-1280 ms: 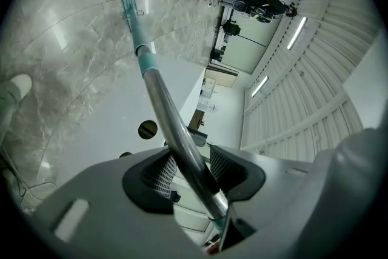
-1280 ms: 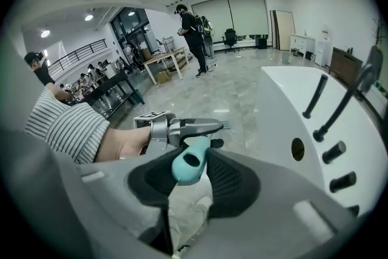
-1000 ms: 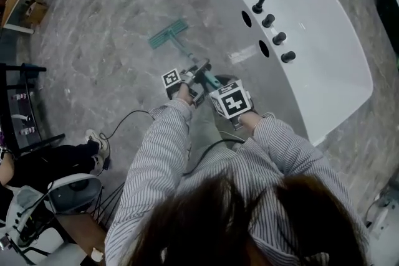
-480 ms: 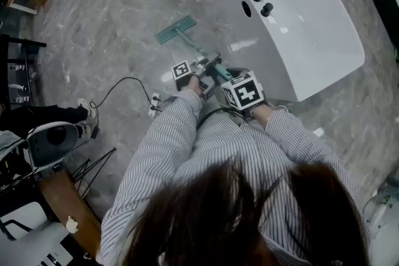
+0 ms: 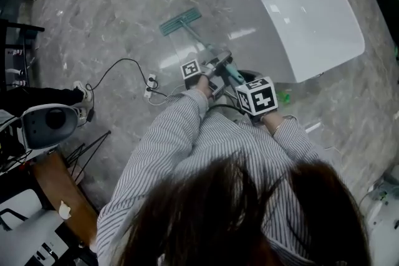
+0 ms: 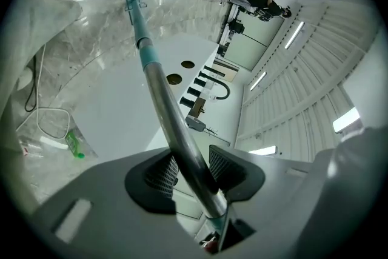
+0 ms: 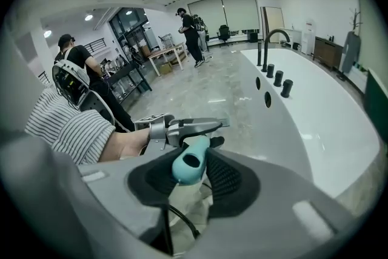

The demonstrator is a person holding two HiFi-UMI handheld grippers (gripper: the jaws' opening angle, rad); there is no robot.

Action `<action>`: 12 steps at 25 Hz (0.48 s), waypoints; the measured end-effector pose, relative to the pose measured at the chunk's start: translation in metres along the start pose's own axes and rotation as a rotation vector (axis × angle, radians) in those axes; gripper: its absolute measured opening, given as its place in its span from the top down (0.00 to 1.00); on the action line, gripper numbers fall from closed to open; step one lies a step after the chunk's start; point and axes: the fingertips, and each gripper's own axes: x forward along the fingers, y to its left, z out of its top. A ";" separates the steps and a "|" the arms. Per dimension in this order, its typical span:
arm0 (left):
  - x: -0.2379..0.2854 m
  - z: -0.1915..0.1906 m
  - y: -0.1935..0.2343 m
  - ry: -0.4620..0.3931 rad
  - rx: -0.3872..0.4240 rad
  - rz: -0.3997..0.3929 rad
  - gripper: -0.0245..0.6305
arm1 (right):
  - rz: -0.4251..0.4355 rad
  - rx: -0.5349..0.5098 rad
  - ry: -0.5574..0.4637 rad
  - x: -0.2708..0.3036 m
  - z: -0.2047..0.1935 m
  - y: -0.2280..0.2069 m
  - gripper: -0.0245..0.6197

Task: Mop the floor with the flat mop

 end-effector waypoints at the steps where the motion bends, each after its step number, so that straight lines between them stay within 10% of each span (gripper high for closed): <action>1: 0.000 -0.002 0.003 0.004 0.000 0.006 0.72 | 0.002 0.007 -0.001 0.000 -0.004 -0.001 0.77; 12: 0.011 0.010 -0.004 0.001 0.035 0.020 0.70 | 0.011 -0.021 0.007 0.008 0.011 -0.009 0.77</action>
